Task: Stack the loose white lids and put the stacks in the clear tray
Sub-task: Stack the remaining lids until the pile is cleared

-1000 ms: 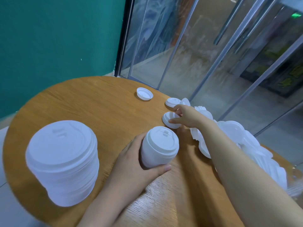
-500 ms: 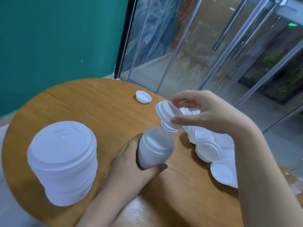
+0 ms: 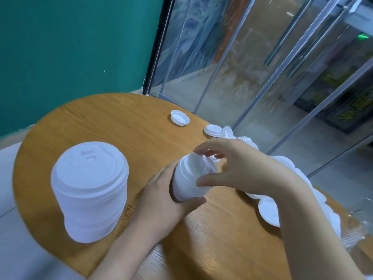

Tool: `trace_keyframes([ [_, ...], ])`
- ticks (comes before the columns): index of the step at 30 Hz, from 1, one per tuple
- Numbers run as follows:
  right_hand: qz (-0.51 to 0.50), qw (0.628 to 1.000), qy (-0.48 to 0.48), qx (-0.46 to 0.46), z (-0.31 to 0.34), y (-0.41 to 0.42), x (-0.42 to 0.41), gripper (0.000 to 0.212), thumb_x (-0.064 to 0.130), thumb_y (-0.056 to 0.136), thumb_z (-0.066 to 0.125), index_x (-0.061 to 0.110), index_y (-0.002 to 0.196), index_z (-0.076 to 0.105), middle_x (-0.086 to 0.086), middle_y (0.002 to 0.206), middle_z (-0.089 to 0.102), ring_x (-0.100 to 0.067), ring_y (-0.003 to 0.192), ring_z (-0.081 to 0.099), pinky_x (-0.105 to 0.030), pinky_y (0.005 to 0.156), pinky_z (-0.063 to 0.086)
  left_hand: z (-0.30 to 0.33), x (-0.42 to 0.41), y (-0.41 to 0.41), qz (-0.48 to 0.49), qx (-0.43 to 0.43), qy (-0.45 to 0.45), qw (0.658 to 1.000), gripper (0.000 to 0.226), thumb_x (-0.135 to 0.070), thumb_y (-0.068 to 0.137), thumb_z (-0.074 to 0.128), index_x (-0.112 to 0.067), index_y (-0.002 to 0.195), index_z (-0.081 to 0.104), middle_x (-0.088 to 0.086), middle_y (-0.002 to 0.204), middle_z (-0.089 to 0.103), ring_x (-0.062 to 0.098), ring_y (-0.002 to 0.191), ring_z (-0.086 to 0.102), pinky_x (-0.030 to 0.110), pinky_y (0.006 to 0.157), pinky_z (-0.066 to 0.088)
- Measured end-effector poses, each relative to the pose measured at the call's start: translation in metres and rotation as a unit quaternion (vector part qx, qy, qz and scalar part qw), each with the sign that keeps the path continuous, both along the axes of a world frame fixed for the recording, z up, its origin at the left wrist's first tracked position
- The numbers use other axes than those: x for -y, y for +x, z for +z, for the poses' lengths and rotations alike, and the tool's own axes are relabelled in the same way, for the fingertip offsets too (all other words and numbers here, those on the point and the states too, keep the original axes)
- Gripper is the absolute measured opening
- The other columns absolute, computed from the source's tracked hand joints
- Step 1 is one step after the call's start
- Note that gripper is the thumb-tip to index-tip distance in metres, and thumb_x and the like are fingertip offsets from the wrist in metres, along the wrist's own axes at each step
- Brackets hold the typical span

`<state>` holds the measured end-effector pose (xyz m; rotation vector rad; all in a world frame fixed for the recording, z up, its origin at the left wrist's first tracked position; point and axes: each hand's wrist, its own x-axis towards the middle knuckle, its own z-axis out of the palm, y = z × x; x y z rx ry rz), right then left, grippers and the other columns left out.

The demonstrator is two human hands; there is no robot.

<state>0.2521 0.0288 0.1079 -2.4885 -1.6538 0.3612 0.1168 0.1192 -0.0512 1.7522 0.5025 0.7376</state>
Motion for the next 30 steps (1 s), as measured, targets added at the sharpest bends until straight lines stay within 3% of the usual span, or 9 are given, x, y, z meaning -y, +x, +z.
trace_keyframes([
  [4,0.002,1.000,-0.004,-0.019,-0.002,0.001,0.001,0.057,0.049,0.077,0.085,0.043,0.128,0.059,0.037,0.111,0.056,0.027,0.107,0.045,0.003,0.085,0.034,0.002,0.000,-0.001,0.001,-0.002,0.007,1.000,0.082,-0.051,0.062,0.094,-0.054,0.133,0.053,-0.025,0.120,0.063,-0.002,0.115,0.059,0.030,0.095,0.052],
  [8,-0.017,0.998,0.041,-0.052,0.005,0.014,0.000,0.063,0.069,0.075,0.066,0.040,0.131,0.060,0.024,0.119,0.065,0.008,0.115,0.058,-0.016,0.100,0.046,0.000,-0.001,0.000,0.010,-0.005,0.019,1.000,0.084,-0.055,0.058,0.091,-0.057,0.132,0.052,-0.030,0.121,0.061,-0.006,0.116,0.056,0.022,0.094,0.048],
  [10,-0.035,0.997,0.064,-0.039,0.003,0.029,-0.005,0.055,0.065,0.083,0.064,0.037,0.129,0.063,0.021,0.119,0.066,0.003,0.113,0.060,-0.022,0.100,0.049,-0.001,-0.001,0.000,0.014,-0.008,0.018,1.000,0.084,-0.055,0.058,0.091,-0.056,0.132,0.052,-0.031,0.121,0.060,-0.008,0.117,0.054,0.018,0.094,0.045],
  [13,-0.060,0.998,0.014,-0.002,-0.010,0.063,-0.017,0.043,0.049,0.090,0.073,0.034,0.129,0.062,0.018,0.121,0.064,0.001,0.111,0.059,-0.031,0.102,0.050,-0.003,-0.002,0.001,0.016,-0.005,0.021,1.000,0.083,-0.050,0.059,0.094,-0.054,0.132,0.053,-0.035,0.124,0.058,-0.011,0.121,0.050,0.008,0.094,0.039],
  [17,-0.111,0.988,-0.101,0.028,-0.030,0.105,-0.035,0.061,0.047,0.088,0.077,0.032,0.142,0.054,0.011,0.133,0.058,-0.010,0.119,0.058,-0.033,0.107,0.046,-0.004,-0.002,0.000,0.014,-0.003,0.022,1.000,0.088,-0.050,0.059,0.095,-0.052,0.136,0.053,-0.034,0.128,0.057,-0.010,0.125,0.049,0.013,0.099,0.039],
  [21,-0.119,0.981,-0.138,0.061,-0.051,0.133,-0.051,0.066,0.043,0.092,0.074,0.028,0.150,0.047,0.003,0.143,0.057,-0.022,0.124,0.057,-0.039,0.106,0.047,-0.005,-0.002,0.001,0.017,-0.001,0.029,0.999,0.088,-0.050,0.058,0.096,-0.053,0.134,0.053,-0.037,0.126,0.057,-0.010,0.124,0.050,0.004,0.095,0.036],
  [26,-0.129,0.975,-0.167,0.070,-0.067,0.151,-0.057,0.072,0.046,0.092,0.074,0.027,0.153,0.042,0.004,0.141,0.055,-0.021,0.109,0.052,-0.032,0.088,0.043,-0.004,-0.002,0.001,0.013,0.001,0.031,0.999,0.087,-0.050,0.058,0.096,-0.056,0.133,0.052,-0.035,0.125,0.058,-0.010,0.122,0.052,0.013,0.097,0.041],
  [30,-0.143,0.971,-0.185,0.055,-0.077,0.164,-0.057,0.075,0.054,0.085,0.078,0.031,0.149,0.047,0.005,0.140,0.056,-0.023,0.116,0.056,-0.035,0.096,0.050,-0.003,-0.003,0.001,0.009,0.007,0.027,1.000,0.085,-0.047,0.058,0.096,-0.053,0.131,0.055,-0.036,0.125,0.058,-0.009,0.123,0.053,0.012,0.097,0.041],
])
